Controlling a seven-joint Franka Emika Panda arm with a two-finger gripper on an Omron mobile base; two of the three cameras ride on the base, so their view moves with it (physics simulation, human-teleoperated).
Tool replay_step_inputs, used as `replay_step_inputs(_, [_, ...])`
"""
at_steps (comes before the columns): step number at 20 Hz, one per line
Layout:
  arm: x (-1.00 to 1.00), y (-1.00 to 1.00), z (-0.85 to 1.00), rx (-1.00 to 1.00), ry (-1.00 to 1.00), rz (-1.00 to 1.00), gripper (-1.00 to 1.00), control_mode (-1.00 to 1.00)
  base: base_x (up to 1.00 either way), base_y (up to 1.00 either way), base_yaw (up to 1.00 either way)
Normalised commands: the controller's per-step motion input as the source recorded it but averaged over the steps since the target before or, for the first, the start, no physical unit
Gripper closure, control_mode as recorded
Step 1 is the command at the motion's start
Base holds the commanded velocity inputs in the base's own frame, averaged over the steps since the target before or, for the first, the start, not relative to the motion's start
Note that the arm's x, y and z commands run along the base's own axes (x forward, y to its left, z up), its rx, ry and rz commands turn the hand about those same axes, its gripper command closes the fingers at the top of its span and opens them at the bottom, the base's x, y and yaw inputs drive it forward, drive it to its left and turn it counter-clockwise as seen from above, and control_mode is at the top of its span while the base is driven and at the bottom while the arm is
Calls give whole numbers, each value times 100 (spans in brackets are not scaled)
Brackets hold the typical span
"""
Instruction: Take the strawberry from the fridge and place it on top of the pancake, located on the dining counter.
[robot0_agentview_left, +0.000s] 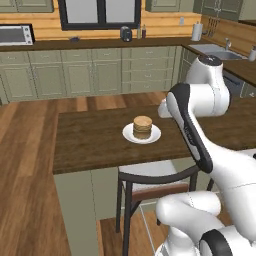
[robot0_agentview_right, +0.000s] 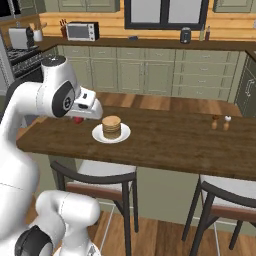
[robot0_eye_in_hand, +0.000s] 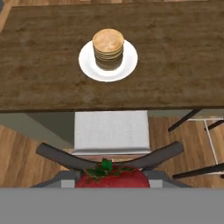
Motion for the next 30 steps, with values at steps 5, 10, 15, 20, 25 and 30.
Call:
replay_step_inputs(5, [100,6,-29,8,0,1,100,-100,0,0,0])
replay_step_inputs(10, [100,3,-12,0,0,1,100,-100,0,0,0])
replay_step_inputs(15, [100,-5,-10,-1,7,0,100,-100,0,0,0])
replay_step_inputs(20, [100,-10,-42,0,2,0,100,-100,0,0,0])
replay_step_inputs(25, [100,-3,-74,-7,0,0,100,-100,0,0,0])
replay_step_inputs(30, [96,3,-68,-14,0,0,100,-100,0,0,0])
